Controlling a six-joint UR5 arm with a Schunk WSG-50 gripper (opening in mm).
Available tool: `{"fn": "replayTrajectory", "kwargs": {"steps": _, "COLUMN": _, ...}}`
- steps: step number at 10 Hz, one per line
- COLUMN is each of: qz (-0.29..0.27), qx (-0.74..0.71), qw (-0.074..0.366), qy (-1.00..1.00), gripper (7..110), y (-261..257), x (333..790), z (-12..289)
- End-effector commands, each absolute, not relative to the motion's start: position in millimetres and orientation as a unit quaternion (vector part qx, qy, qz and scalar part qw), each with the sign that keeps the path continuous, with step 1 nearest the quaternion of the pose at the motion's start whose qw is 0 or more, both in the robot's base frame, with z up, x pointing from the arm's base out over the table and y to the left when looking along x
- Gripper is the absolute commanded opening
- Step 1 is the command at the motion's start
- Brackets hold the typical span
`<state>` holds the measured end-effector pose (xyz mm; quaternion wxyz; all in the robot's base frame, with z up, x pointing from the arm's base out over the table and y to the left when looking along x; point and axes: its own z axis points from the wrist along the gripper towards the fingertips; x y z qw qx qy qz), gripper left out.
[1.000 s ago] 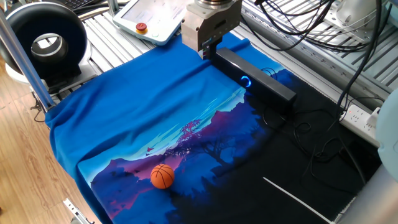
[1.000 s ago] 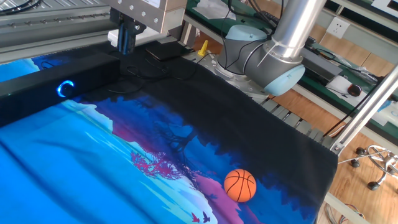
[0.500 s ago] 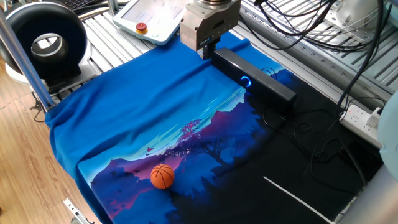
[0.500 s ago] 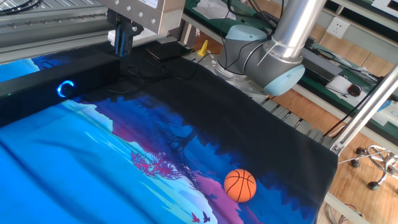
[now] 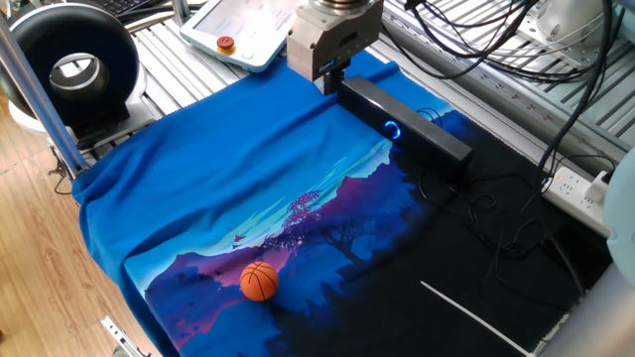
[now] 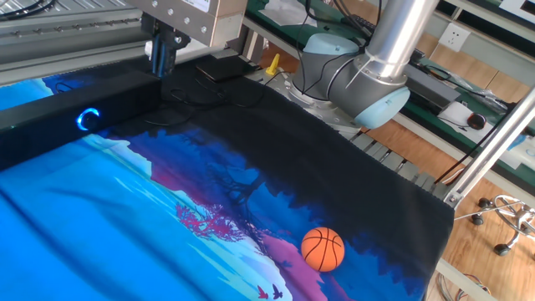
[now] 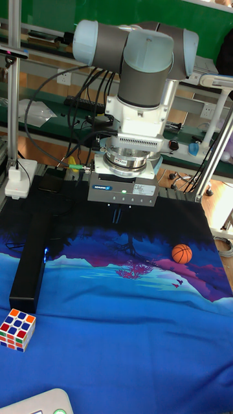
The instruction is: Turn the knob to decrease the volume of the speaker
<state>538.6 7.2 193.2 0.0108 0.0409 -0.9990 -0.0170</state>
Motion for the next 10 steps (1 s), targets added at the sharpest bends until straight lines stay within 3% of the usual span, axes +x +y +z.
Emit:
{"fn": "replayTrajectory", "kwargs": {"steps": 1, "qz": -0.025, "qx": 0.038, "qw": 0.009, "qy": -0.999, "gripper": 7, "y": 11, "x": 540, "z": 193}}
{"fn": "replayTrajectory", "kwargs": {"steps": 5, "qz": -0.026, "qx": 0.038, "qw": 0.015, "qy": -0.999, "gripper": 7, "y": 12, "x": 537, "z": 193}}
{"fn": "replayTrajectory", "kwargs": {"steps": 10, "qz": -0.013, "qx": 0.036, "qw": 0.064, "qy": -0.997, "gripper": 7, "y": 5, "x": 513, "z": 195}}
